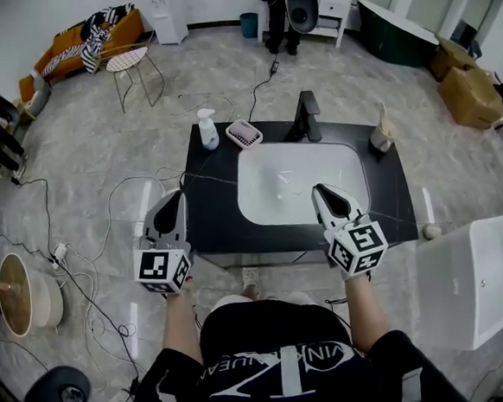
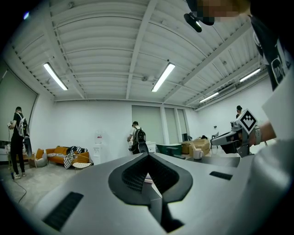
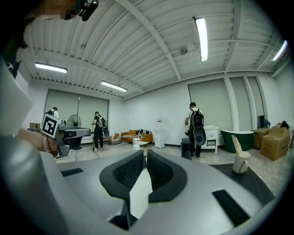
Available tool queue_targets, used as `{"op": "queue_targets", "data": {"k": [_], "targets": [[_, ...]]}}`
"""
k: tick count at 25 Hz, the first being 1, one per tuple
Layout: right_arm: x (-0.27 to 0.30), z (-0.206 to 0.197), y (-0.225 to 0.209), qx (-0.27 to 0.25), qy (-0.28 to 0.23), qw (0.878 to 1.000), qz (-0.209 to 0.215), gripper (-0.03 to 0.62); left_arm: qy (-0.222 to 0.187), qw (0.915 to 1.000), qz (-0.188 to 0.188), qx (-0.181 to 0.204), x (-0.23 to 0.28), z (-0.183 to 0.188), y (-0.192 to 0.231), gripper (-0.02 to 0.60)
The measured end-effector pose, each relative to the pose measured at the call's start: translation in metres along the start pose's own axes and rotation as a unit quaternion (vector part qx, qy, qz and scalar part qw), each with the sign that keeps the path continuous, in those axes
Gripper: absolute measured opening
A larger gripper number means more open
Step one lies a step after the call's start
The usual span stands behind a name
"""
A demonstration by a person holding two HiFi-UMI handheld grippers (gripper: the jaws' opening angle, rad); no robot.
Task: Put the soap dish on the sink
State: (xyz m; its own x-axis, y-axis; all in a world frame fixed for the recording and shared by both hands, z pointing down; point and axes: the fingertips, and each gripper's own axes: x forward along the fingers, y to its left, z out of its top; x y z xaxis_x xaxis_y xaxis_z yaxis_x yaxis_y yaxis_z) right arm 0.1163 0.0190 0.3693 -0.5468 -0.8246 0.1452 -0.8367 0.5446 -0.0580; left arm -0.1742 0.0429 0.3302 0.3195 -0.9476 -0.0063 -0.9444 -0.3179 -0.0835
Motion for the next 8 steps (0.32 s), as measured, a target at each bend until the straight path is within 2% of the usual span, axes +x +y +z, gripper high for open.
{"op": "queue_targets", "data": {"k": [8], "targets": [[-0.0076,-0.0062,-0.0046,0.004,0.006,1.0,-0.001,0.041,0.001,1.0,0.005,0.0,-0.0017,0.0005,-0.0061,0.014]]}}
